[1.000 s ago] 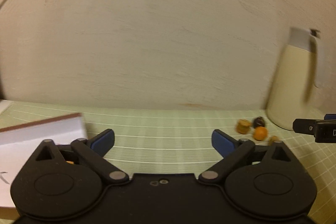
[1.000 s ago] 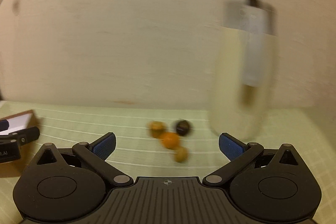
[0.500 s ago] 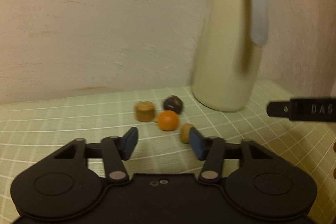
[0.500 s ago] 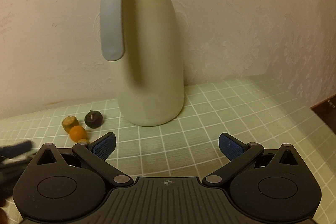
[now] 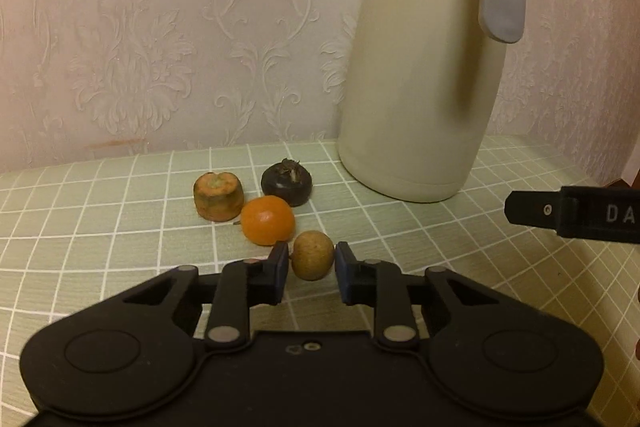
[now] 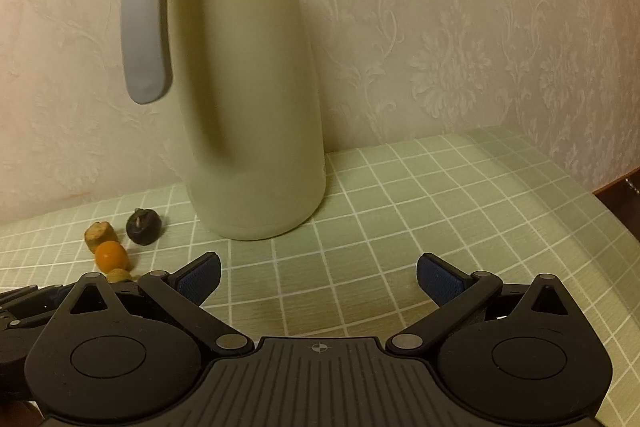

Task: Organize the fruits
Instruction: 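Move the left tool to the fruit by the thermos and grasp the tan round fruit, then hold the tan fruit in the left tool while the right tool grasps a small orange, then carry the tan fruit and the orange over the white box with both tools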

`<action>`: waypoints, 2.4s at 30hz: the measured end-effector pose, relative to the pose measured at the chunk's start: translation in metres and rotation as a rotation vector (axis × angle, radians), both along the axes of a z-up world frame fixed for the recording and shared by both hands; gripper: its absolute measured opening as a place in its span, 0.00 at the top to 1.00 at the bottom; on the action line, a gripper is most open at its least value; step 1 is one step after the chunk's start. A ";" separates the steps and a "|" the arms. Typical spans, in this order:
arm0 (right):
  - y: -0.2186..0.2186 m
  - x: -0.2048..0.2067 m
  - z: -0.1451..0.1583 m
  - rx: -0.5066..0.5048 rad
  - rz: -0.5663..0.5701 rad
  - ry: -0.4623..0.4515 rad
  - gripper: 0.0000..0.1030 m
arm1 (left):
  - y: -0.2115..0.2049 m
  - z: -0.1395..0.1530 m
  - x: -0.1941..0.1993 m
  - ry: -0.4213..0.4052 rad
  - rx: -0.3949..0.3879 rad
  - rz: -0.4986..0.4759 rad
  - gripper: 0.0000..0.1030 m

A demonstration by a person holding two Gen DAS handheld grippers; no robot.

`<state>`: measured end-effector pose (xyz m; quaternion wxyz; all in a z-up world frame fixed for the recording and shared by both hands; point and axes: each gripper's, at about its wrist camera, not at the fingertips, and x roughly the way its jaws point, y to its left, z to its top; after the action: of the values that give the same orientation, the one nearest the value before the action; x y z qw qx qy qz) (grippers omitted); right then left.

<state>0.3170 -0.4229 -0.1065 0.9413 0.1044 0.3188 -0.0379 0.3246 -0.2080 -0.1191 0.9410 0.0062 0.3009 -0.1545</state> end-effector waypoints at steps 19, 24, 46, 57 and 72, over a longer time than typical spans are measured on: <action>0.101 0.038 0.002 -0.026 0.240 -0.008 0.00 | 0.107 0.034 -0.022 -0.016 0.020 0.159 0.85; 0.138 0.048 -0.004 -0.051 0.309 0.007 0.00 | 0.141 0.039 -0.025 -0.021 0.038 0.221 0.85; 0.164 0.036 0.017 -0.086 0.361 0.049 0.64 | 0.161 0.063 -0.055 -0.064 0.013 0.215 0.85; 0.176 -0.038 0.046 -0.112 0.457 0.028 0.64 | 0.169 0.067 -0.129 -0.062 0.030 0.205 0.85; 0.250 -0.104 0.065 -0.136 0.680 -0.014 0.64 | 0.236 0.068 -0.211 -0.054 0.124 0.329 0.85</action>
<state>0.2126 -0.1732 -0.0414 0.9070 -0.0705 0.3257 0.2573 0.1138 0.0278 -0.0510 0.9591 0.0190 0.2817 0.0204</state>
